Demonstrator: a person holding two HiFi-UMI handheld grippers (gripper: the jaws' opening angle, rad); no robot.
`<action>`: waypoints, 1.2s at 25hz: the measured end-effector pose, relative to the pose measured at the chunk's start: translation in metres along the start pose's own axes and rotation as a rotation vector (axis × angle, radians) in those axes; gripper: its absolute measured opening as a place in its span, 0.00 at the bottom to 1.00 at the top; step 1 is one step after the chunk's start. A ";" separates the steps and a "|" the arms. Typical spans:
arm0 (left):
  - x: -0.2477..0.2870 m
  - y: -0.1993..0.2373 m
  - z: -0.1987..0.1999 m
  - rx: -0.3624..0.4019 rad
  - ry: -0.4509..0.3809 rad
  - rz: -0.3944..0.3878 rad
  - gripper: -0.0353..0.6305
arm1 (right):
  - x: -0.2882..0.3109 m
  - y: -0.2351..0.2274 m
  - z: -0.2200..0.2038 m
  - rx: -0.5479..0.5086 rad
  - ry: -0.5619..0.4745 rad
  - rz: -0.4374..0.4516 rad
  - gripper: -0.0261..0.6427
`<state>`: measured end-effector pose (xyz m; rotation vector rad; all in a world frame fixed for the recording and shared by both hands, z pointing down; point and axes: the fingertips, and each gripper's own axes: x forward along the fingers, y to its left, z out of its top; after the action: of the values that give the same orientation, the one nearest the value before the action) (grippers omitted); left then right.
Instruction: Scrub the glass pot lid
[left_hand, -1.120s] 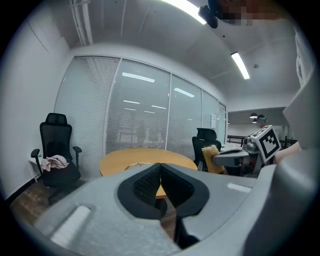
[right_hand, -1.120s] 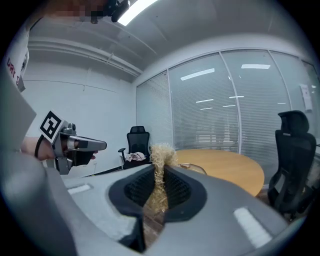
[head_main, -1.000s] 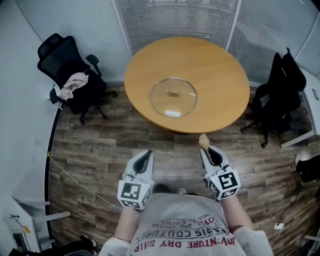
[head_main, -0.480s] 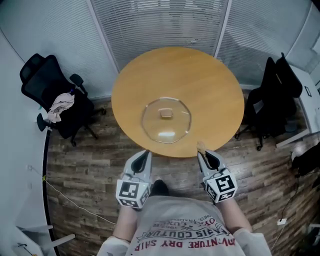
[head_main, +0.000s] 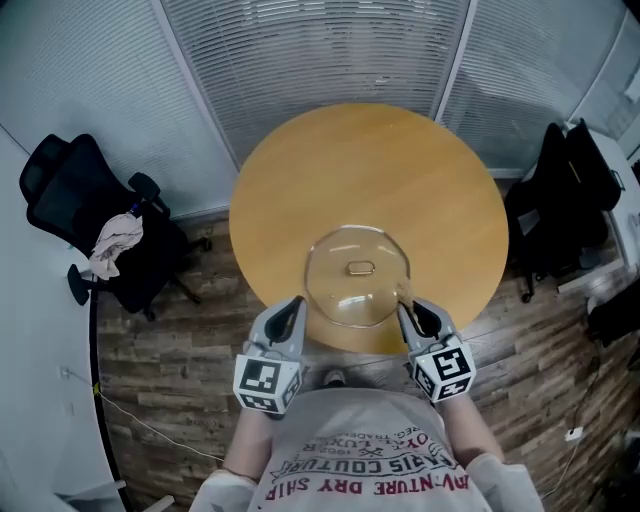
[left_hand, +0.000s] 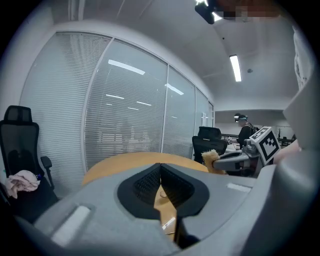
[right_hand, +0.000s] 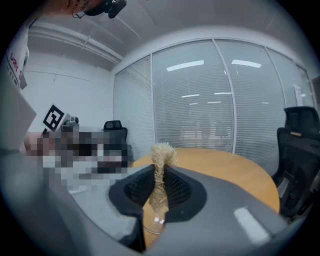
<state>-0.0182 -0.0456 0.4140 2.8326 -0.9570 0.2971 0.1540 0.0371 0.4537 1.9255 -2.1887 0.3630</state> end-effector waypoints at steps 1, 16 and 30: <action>0.003 0.009 0.000 0.004 0.005 -0.003 0.06 | 0.010 0.003 0.000 0.004 0.010 -0.002 0.11; 0.071 0.055 -0.016 -0.045 0.056 0.074 0.06 | 0.129 -0.043 -0.015 0.032 0.180 0.068 0.11; 0.130 0.081 -0.046 -0.099 0.122 0.138 0.06 | 0.220 -0.069 -0.080 -0.044 0.504 0.251 0.11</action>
<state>0.0263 -0.1767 0.4940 2.6315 -1.1104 0.4200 0.1929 -0.1530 0.6016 1.3443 -2.0633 0.7422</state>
